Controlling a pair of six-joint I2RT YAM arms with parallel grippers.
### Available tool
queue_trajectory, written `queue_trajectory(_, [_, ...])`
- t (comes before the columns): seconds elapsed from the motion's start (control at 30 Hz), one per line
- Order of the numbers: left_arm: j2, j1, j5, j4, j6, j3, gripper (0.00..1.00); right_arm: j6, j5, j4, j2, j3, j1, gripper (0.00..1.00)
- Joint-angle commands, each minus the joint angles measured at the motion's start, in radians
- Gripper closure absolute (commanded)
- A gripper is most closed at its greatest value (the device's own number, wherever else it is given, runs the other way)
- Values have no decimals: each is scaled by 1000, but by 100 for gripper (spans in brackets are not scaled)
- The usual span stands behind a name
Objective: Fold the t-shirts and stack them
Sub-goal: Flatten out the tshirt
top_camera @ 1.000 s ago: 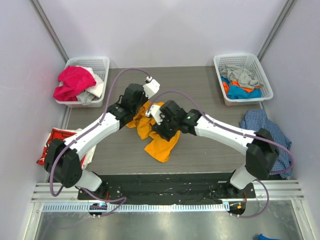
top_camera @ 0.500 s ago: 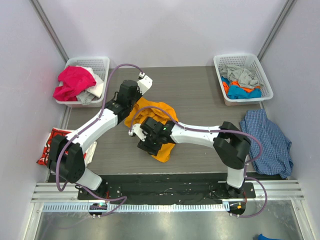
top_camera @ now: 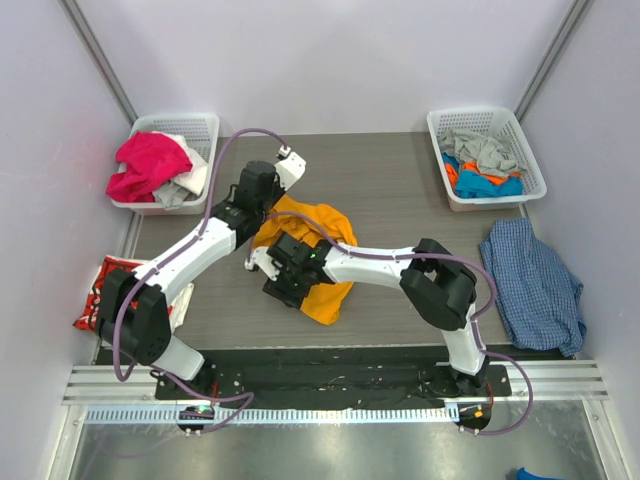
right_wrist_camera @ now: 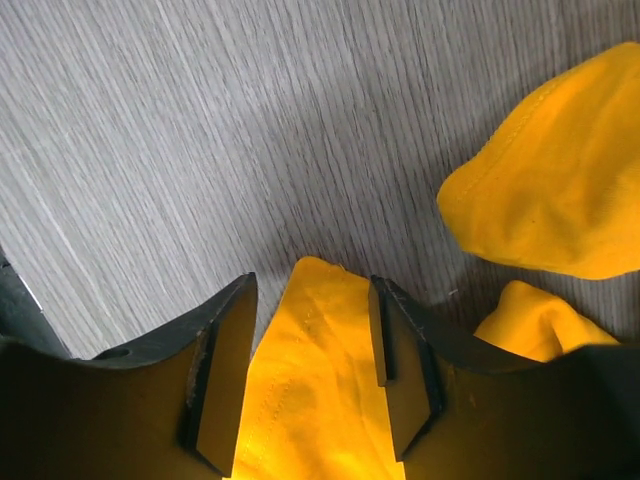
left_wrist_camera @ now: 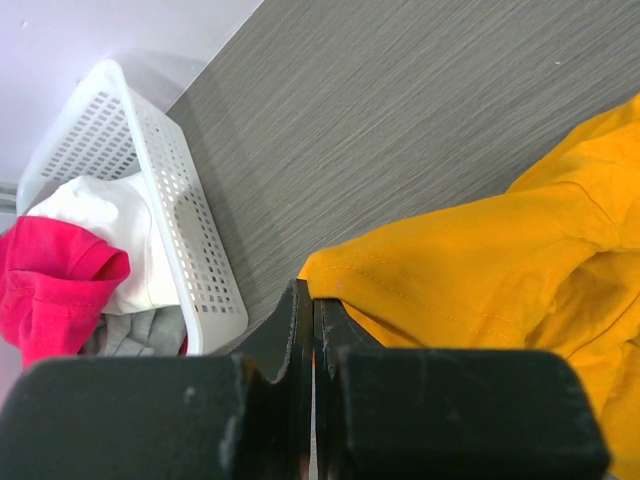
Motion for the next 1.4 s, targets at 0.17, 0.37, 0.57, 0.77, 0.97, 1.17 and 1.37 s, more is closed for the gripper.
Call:
queue_trajectory(0.17, [-50,1,6,70,12,-37,100,4,-4,23,26,27,14,51])
queue_trajectory(0.37, [-65,4,1,75,6,-52,100,3,28,12,20,12,15,87])
queue_trajectory(0.57, [-91,13,-12,73,3,-55,100,-28,155,-31,-58,-62,6,99])
queue_trajectory(0.77, [-146,88,34,31,-60,-34,100,-43,329,-66,-297,-99,-179,99])
queue_trajectory(0.97, [-175,93,81,-58,-101,-11,100,-103,442,-86,-486,-16,-378,99])
queue_trajectory(1.17, [-185,93,57,-91,-91,51,100,-143,508,-102,-548,98,-504,99])
queue_trajectory(1.37, [-140,95,-6,-111,-71,176,100,-172,570,-109,-537,190,-566,99])
